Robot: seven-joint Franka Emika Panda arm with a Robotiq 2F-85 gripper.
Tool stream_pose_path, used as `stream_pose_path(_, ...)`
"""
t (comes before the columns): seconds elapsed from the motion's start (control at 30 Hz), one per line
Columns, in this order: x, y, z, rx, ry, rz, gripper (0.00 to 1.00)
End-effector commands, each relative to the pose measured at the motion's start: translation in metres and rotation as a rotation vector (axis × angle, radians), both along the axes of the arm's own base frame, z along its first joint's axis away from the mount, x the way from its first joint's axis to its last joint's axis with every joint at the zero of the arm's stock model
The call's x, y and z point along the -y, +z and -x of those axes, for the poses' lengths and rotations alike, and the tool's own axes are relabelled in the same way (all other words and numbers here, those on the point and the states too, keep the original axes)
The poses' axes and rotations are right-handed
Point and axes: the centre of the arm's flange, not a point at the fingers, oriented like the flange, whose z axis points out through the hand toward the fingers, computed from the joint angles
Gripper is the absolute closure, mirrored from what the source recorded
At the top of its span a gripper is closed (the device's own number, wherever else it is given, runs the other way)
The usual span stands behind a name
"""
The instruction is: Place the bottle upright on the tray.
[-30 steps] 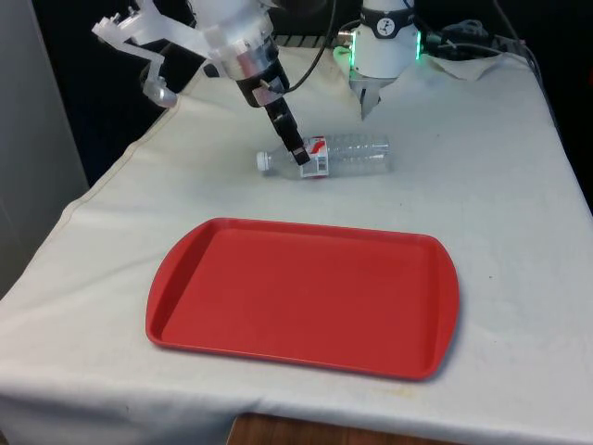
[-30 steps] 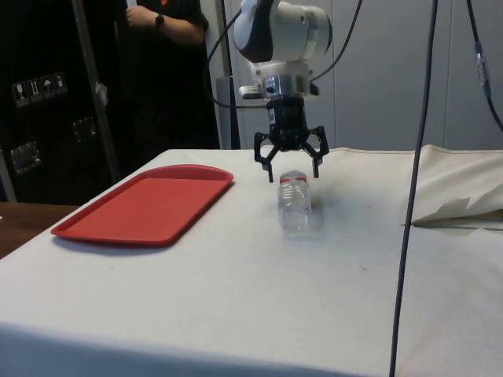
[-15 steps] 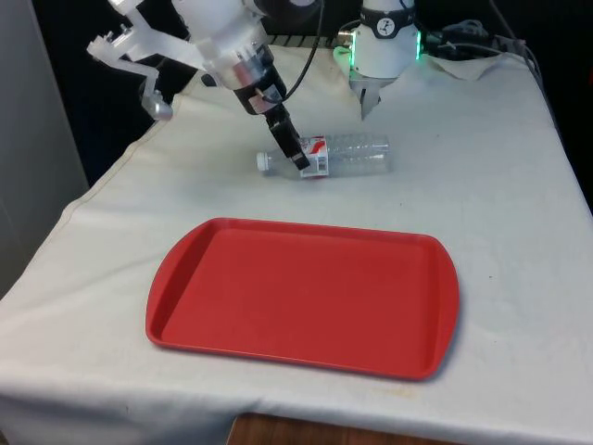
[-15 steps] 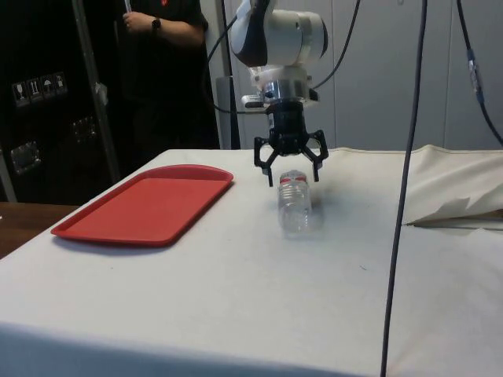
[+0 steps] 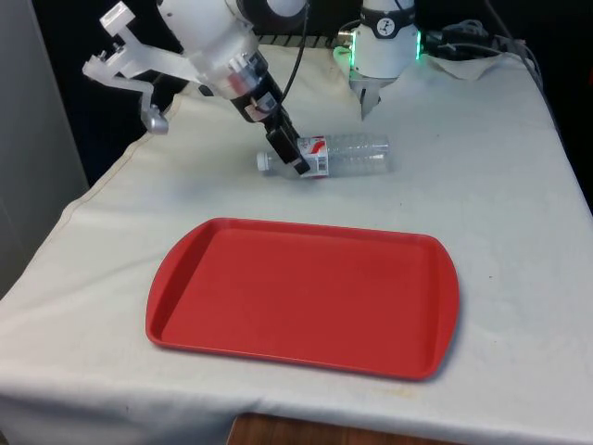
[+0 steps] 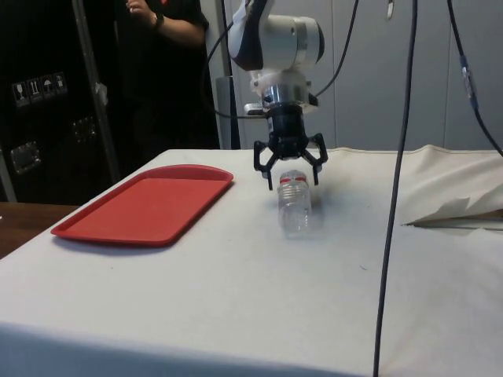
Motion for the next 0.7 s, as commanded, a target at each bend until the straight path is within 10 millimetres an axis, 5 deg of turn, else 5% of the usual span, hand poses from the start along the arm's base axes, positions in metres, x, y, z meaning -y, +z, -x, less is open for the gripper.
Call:
stream_pose_path(0.0,0.001,-0.001,-0.001,0.002,-0.006,-0.017,0.00)
stream_pose_path(0.67,0.000,-0.013,0.004,-0.039,-0.047,-0.112,0.00)
